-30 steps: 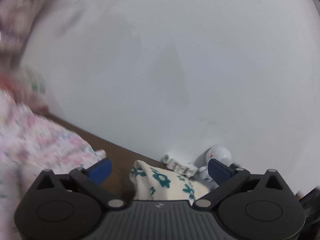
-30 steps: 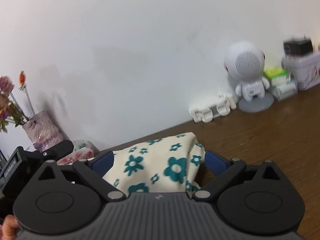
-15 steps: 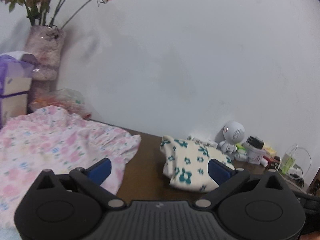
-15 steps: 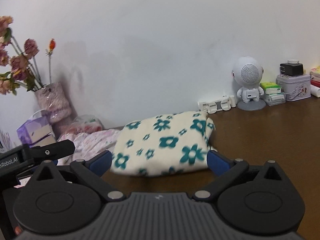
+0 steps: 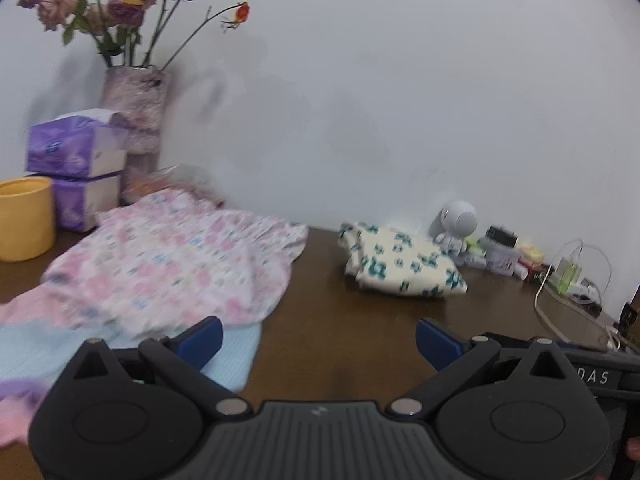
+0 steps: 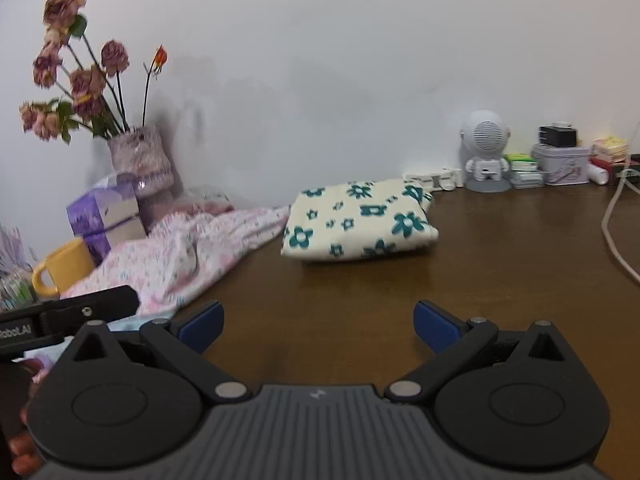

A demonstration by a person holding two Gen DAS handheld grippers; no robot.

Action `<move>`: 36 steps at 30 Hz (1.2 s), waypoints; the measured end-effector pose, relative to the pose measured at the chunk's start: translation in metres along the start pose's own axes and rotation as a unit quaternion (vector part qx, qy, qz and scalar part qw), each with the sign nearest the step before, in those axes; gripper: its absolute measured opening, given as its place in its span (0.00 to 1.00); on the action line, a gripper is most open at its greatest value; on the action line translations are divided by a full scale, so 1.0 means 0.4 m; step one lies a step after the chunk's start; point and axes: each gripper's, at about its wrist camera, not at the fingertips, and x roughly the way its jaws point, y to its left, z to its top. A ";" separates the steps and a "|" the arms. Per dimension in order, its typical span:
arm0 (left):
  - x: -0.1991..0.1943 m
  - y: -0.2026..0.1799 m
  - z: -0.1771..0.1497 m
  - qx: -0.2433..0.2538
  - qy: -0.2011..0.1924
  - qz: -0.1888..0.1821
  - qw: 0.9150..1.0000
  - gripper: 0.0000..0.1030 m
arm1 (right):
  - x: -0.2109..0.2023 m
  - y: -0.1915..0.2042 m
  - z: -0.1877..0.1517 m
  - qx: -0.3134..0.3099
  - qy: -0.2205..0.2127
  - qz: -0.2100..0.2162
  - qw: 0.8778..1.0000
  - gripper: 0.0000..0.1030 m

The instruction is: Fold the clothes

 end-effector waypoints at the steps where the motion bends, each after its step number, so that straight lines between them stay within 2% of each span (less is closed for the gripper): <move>1: -0.019 0.002 -0.009 0.001 0.006 0.008 1.000 1.00 | -0.019 0.014 -0.009 -0.005 0.002 -0.009 1.000 1.00; 3: -0.057 0.008 -0.026 0.003 0.019 0.019 1.000 1.00 | -0.054 0.041 -0.026 -0.016 0.006 -0.026 1.000 1.00; 8: -0.169 0.032 -0.073 0.004 0.049 0.011 0.999 1.00 | -0.167 0.104 -0.080 -0.015 0.008 -0.055 0.998 1.00; 15: -0.342 0.055 -0.124 0.015 0.030 0.022 0.999 1.00 | -0.309 0.164 -0.139 0.004 0.010 -0.029 1.000 1.00; 20: -0.412 0.070 -0.161 0.021 0.044 0.017 0.999 1.00 | -0.363 0.194 -0.192 0.027 0.027 -0.009 0.999 1.00; 26: -0.447 0.097 -0.187 -0.004 0.052 0.006 0.999 0.99 | -0.400 0.240 -0.242 0.010 0.022 -0.013 1.000 1.00; 29: -0.451 0.092 -0.206 0.017 0.061 0.007 0.998 0.96 | -0.402 0.256 -0.253 0.004 0.026 -0.018 1.000 1.00; 31: -0.462 0.088 -0.210 0.021 0.051 0.006 0.998 0.97 | -0.402 0.257 -0.255 0.003 0.026 -0.018 0.999 1.00; 33: -0.467 0.088 -0.212 0.020 0.042 0.014 0.999 0.98 | -0.402 0.259 -0.257 0.003 0.026 -0.019 0.999 1.00; 36: -0.457 0.092 -0.212 0.011 0.054 0.017 0.998 0.98 | -0.402 0.262 -0.261 0.002 0.026 -0.019 0.999 1.00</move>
